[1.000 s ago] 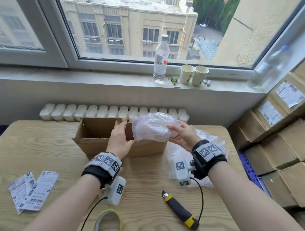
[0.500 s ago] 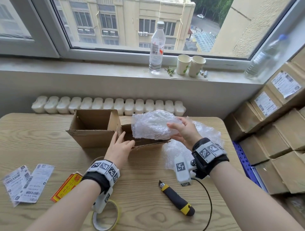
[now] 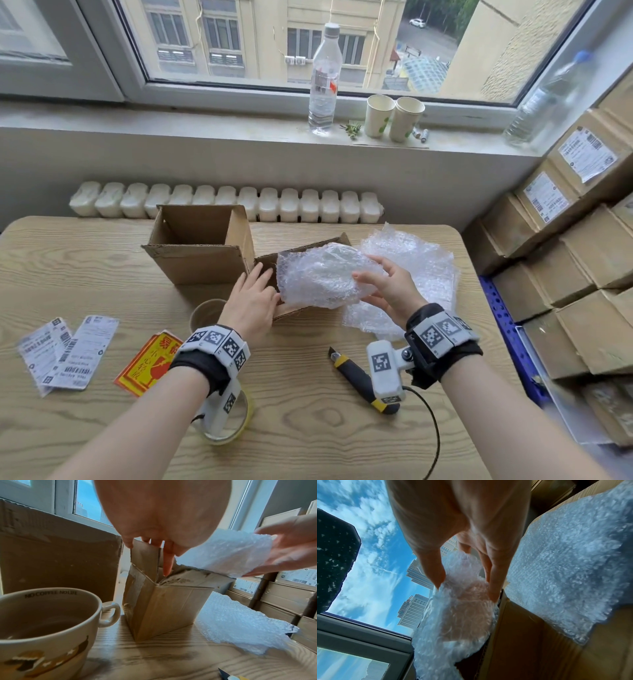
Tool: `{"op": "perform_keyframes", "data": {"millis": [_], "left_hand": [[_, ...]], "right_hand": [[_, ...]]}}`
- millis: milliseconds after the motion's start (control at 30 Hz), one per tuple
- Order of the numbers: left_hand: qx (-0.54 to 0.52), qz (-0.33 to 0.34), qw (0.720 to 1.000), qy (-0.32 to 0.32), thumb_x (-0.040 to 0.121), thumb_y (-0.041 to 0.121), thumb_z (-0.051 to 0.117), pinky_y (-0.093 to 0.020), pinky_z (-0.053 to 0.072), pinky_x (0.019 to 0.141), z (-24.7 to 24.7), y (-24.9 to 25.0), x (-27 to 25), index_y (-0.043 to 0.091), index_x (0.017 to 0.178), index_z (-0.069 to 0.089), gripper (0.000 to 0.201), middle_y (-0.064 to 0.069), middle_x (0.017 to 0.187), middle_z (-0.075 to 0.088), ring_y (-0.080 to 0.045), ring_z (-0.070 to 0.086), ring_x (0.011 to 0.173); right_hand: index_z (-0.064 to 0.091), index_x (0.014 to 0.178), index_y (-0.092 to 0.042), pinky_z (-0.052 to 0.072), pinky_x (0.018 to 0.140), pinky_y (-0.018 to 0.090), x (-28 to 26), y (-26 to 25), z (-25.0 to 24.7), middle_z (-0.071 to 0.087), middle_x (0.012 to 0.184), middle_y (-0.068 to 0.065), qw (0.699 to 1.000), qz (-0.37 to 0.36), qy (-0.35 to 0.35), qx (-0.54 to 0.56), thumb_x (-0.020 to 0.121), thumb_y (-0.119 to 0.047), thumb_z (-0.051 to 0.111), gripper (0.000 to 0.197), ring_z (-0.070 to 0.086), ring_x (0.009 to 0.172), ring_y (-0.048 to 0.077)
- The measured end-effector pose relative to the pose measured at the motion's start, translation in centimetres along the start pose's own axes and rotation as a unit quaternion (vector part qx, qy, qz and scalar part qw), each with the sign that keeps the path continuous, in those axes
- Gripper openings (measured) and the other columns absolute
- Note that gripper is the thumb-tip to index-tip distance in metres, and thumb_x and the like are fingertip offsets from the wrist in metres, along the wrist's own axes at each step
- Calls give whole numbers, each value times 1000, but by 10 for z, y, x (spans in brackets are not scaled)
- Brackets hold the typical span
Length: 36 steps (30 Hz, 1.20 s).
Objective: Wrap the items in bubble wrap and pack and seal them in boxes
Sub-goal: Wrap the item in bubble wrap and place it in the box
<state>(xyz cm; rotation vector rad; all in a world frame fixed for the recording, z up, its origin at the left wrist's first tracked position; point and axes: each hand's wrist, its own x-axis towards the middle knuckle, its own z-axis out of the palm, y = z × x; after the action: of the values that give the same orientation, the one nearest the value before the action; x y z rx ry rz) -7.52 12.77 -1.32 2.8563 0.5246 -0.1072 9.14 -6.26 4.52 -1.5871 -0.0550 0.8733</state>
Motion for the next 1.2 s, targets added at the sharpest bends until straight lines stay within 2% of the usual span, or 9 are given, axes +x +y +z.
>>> {"op": "perform_keyframes", "data": {"millis": [67, 233, 333, 467, 600, 667, 833, 967, 1200], "left_hand": [[14, -35, 999, 1, 97, 46, 36, -41, 2, 119, -2, -3, 1, 22, 130, 50, 43, -2, 158, 13, -17, -5, 146], [24, -75, 997, -21, 80, 72, 44, -43, -3, 119, -4, -5, 6, 18, 150, 16, 93, -1, 159, -5, -17, -16, 144], [13, -83, 996, -38, 74, 74, 51, -40, -3, 119, -4, -6, 11, 19, 151, 1, 107, -1, 157, -18, -18, -21, 143], [7, -80, 996, -35, 71, 70, 60, -37, -4, 119, -5, -4, 14, 17, 150, -8, 117, -4, 156, -21, -20, -20, 144], [-8, -85, 996, -16, 67, 67, 66, -36, -5, 119, -4, -3, 16, 11, 147, -18, 129, -5, 156, -21, -19, -18, 144], [-14, -84, 996, -9, 66, 66, 68, -35, -4, 119, -4, -3, 17, 11, 149, -11, 127, -5, 157, -19, -19, -16, 144], [18, -53, 998, -2, 67, 67, 66, -40, -3, 117, -2, -5, 16, 21, 139, 33, 91, -9, 157, -17, -24, -15, 145], [29, -48, 998, 12, 65, 67, 68, -45, -3, 117, 2, -5, 14, 18, 143, 31, 99, -11, 158, -11, -25, -11, 145], [48, -26, 999, 5, 60, 65, 73, -61, 3, 112, 9, -7, 10, 23, 121, 57, 75, -13, 158, -7, -38, -13, 143]], "right_hand": [[54, 111, -26, 55, 60, 24, -1, 2, 0, 59, 120, 15, 1000, 1, 4, -9, 78, -5, 72, 43, 66, 87, 20], [52, 124, -18, 58, 70, 30, 1, 6, 4, 63, 110, 14, 998, 0, 24, -49, 79, -5, 72, 51, 66, 84, 20], [54, 119, -20, 58, 80, 39, 3, 9, 10, 57, 116, 8, 997, -7, 34, -71, 79, -6, 73, 47, 65, 93, 23], [55, 116, -21, 58, 72, 34, 8, 5, 25, 60, 105, 5, 996, -38, 38, -72, 79, -7, 74, 44, 67, 89, 22], [56, 113, -24, 57, 83, 36, 24, -1, 47, 61, 110, 6, 982, -87, 60, -158, 78, -12, 75, 41, 63, 96, 19], [56, 117, -23, 55, 86, 34, 31, -1, 57, 58, 109, 0, 968, -95, 63, -226, 78, -16, 73, 43, 59, 96, 15], [50, 119, -19, 48, 88, 32, 48, 9, 75, 56, 111, 1, 943, -49, 51, -324, 78, -25, 69, 45, 56, 101, 18], [42, 123, -13, 37, 78, 25, 58, 13, 79, 48, 105, 1, 929, -4, 45, -368, 85, -28, 62, 46, 49, 94, 18], [45, 118, -7, 44, 81, 32, 73, 26, 86, 59, 118, 14, 879, 24, 13, -476, 91, -25, 53, 32, 58, 105, 33]]}}
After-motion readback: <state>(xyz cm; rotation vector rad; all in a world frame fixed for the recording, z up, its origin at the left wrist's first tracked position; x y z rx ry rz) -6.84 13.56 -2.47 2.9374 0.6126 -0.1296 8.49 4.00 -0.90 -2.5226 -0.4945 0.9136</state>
